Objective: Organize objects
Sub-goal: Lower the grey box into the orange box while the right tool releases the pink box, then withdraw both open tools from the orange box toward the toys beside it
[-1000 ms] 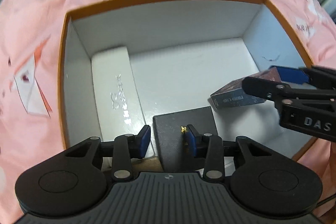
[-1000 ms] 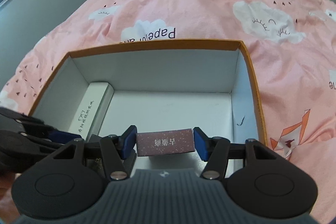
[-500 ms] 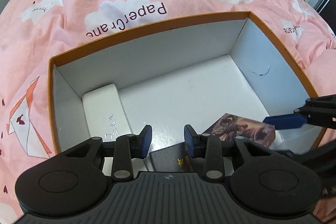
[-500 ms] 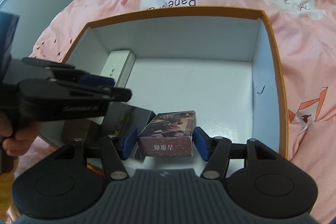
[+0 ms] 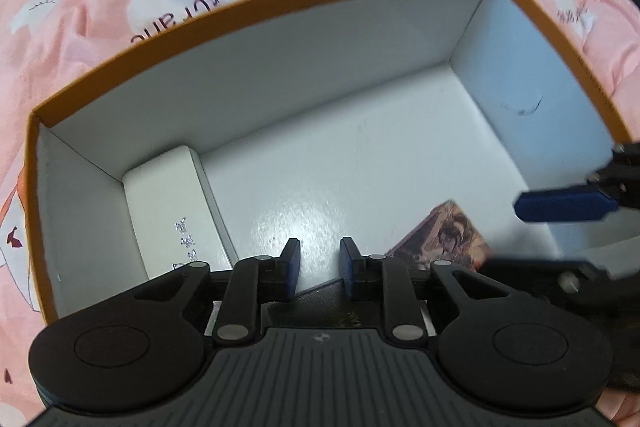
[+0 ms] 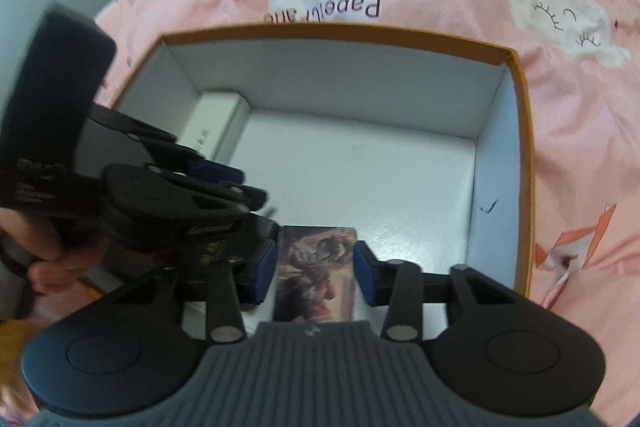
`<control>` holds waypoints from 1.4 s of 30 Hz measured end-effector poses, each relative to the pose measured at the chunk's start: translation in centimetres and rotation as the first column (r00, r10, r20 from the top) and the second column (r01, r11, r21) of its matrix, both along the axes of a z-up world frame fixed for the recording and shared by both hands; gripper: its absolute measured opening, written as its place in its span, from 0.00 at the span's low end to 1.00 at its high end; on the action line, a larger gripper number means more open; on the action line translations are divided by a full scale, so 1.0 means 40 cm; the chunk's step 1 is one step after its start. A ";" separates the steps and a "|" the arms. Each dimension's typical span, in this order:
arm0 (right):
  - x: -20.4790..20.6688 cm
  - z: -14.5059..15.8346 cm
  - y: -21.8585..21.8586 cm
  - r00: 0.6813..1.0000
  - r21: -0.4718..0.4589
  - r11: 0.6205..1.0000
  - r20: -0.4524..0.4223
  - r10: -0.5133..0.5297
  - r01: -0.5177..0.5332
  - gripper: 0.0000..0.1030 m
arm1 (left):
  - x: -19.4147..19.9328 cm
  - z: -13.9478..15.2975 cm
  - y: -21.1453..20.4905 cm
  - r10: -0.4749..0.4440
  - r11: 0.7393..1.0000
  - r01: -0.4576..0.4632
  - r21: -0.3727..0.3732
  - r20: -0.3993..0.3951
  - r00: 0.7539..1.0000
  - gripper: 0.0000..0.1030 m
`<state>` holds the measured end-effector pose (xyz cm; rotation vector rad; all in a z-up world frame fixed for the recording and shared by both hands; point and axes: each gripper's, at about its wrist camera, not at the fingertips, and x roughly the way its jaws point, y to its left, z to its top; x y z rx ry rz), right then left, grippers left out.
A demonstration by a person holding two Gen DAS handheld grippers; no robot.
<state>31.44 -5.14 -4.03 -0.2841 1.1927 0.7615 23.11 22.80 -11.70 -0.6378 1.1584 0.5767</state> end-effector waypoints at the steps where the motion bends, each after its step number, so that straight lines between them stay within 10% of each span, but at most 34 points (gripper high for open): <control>1: 0.004 -0.012 0.008 1.000 -0.024 1.000 0.007 0.010 -0.010 0.29 | 0.004 -0.003 -0.002 -0.012 1.000 0.012 0.000 -0.020 1.000 0.22; 11: 0.028 -0.062 0.035 0.991 -0.185 0.980 0.090 0.095 -0.077 0.19 | -0.005 -0.030 -0.019 -0.100 0.995 0.096 -0.039 -0.109 0.989 0.14; 32: 0.046 -0.100 0.044 0.984 -0.138 0.985 -0.158 0.084 -0.107 0.17 | -0.009 -0.033 -0.028 -0.086 0.996 0.082 -0.042 -0.102 0.991 0.12; 42: -0.058 0.027 0.011 0.992 -0.075 0.993 0.087 0.095 -0.089 0.27 | -0.073 0.095 -0.085 0.024 0.983 -0.041 0.179 0.098 0.995 0.14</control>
